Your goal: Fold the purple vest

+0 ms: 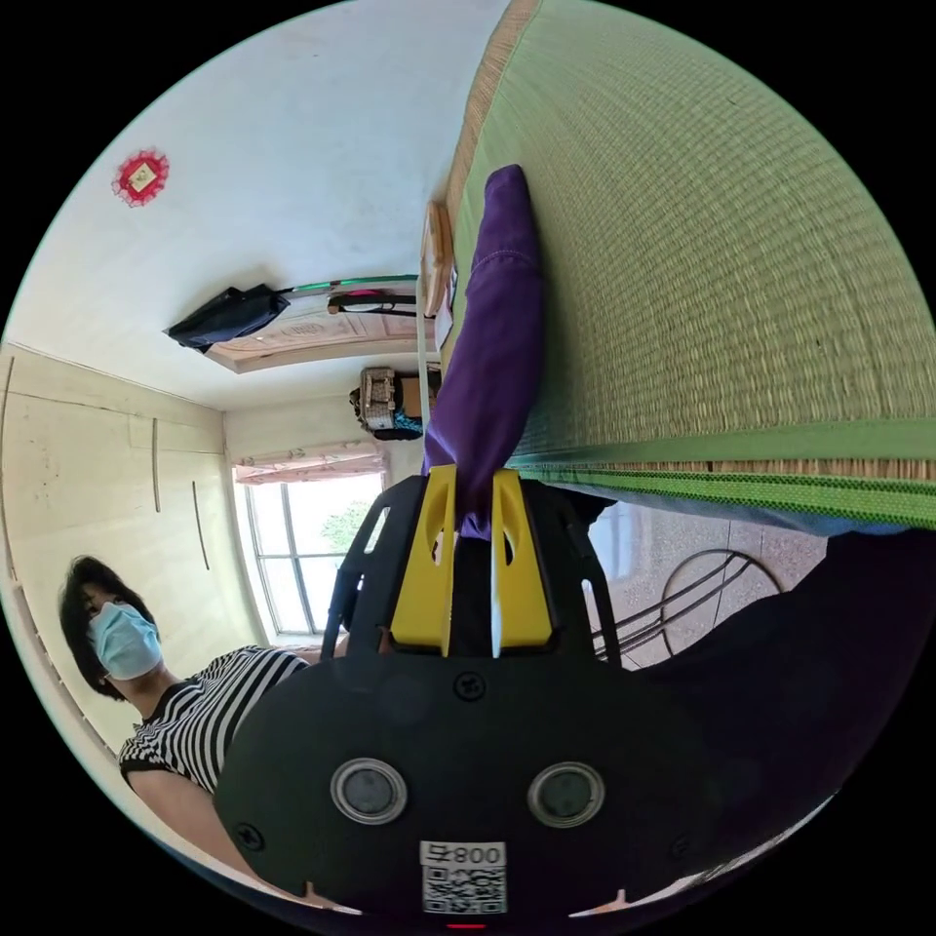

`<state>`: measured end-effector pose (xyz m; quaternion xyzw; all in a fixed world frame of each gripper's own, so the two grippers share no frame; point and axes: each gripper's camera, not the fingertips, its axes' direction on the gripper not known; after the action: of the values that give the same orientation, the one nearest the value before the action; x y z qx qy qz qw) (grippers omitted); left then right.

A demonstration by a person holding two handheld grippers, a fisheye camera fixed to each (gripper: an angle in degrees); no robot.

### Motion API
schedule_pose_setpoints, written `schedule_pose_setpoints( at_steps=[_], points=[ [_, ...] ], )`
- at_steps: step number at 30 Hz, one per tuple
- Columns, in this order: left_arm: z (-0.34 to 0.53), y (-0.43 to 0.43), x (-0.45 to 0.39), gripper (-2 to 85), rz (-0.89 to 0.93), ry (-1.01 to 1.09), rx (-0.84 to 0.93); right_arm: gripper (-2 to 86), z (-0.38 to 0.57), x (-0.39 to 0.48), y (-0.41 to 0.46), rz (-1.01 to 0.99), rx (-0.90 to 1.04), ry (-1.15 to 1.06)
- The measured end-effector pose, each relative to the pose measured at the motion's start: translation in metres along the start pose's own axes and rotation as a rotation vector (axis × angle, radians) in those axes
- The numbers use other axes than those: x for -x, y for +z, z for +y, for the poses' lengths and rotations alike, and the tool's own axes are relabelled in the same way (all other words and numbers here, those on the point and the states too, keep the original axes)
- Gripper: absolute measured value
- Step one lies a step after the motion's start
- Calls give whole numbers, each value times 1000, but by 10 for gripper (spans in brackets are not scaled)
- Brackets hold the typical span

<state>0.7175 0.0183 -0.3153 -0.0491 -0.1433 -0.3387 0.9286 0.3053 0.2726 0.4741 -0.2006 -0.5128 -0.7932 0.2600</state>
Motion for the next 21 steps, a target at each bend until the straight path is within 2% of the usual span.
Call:
schedule_pose_setpoints(
  at_steps=[21],
  points=[
    [-70, 17, -200, 21, 112, 122, 109, 55, 46, -88, -157, -141, -114, -57]
  ],
)
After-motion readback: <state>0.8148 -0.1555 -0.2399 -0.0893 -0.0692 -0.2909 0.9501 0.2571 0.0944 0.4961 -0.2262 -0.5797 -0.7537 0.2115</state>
